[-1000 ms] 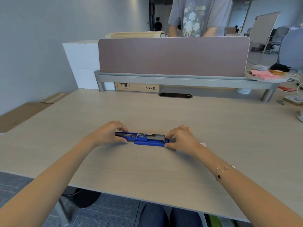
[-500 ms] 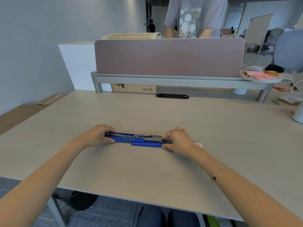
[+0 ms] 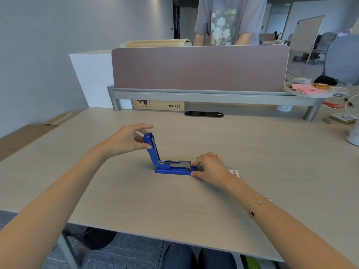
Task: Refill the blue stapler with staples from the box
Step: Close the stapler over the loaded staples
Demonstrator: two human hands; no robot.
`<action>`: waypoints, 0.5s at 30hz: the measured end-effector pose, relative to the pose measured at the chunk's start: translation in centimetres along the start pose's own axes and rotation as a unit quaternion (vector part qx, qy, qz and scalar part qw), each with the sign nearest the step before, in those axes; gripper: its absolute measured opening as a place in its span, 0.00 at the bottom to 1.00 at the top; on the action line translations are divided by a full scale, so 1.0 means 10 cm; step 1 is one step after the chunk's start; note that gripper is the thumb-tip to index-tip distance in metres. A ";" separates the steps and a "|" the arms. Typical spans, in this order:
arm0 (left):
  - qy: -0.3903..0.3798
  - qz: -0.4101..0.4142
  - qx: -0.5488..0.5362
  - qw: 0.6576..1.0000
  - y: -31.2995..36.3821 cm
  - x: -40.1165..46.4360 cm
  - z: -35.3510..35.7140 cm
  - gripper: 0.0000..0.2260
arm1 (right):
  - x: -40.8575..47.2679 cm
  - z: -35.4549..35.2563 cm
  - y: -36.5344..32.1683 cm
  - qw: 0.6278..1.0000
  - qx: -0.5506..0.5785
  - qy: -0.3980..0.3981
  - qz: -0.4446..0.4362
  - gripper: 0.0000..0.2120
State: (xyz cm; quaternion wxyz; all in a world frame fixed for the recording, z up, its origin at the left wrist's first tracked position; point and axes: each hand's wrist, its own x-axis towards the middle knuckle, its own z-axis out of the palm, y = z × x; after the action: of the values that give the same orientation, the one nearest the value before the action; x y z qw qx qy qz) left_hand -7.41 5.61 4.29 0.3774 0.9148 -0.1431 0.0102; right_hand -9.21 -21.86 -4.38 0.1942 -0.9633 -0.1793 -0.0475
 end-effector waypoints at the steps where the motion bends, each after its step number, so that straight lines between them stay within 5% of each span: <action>1: -0.004 0.004 -0.005 1.000 0.04 0.02 0.04 0.24 | 0.00 0.00 0.00 1.000 -0.001 0.001 0.000 0.11; 15: -0.053 0.032 0.015 0.998 0.18 0.14 0.36 0.10 | 0.01 -0.05 -0.01 0.999 0.021 -0.026 0.010 0.10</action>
State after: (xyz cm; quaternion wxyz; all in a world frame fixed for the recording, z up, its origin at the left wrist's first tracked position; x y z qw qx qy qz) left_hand -6.88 1.54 3.18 0.3553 0.9144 -0.1924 -0.0244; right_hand -9.15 -21.93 -3.91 0.2106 -0.9616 -0.1752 -0.0168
